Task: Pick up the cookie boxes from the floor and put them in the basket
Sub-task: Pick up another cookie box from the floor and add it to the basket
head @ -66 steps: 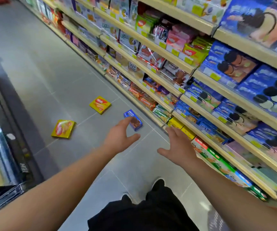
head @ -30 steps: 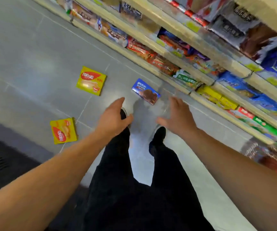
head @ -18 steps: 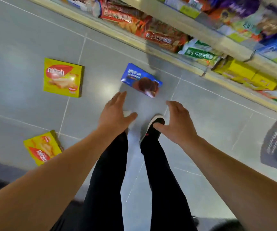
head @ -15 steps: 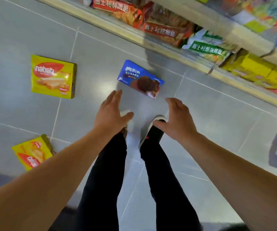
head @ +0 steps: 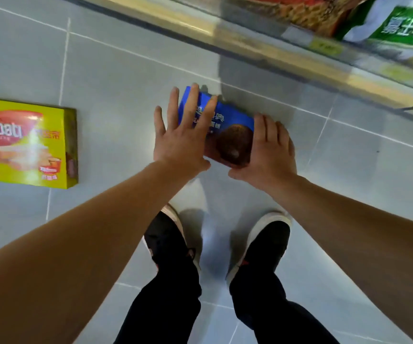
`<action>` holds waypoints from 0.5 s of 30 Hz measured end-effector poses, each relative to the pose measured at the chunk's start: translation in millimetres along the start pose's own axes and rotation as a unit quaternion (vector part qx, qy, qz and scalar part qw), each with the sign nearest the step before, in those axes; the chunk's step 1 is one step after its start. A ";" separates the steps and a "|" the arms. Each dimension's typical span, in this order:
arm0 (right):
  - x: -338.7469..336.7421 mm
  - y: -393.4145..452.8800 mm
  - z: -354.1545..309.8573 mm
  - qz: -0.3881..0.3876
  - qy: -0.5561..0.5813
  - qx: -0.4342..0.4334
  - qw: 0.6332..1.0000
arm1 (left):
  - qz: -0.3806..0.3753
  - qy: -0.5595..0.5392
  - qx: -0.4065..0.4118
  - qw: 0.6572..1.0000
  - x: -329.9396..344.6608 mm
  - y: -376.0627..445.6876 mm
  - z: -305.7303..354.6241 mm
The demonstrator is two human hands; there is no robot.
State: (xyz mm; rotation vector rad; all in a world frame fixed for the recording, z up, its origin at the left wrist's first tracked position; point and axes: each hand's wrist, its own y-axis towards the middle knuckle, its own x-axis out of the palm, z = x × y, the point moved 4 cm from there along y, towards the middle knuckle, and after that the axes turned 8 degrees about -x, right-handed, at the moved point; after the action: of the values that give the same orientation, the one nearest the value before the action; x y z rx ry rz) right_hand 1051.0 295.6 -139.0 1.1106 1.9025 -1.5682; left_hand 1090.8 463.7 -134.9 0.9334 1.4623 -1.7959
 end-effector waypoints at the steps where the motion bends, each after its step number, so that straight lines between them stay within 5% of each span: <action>1: 7.3 2.2 2.3 0.004 0.002 0.002 1.000 | 0.003 0.011 0.007 1.000 4.1 7.7 1.4; 8: 9.3 8.2 6.2 0.012 0.017 -0.043 0.999 | -0.008 0.010 0.007 1.000 17.3 19.8 1.8; 15: -44.8 -90.7 -10.9 -0.056 0.014 -0.086 0.995 | -0.046 -0.058 -0.034 0.997 -37.1 -89.2 18.0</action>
State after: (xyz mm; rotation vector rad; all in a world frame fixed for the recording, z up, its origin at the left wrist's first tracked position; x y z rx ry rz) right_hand 1006.6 288.8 -47.7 0.9734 2.1064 -1.4196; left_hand 1035.1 463.8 -53.9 0.7254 1.5047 -1.8213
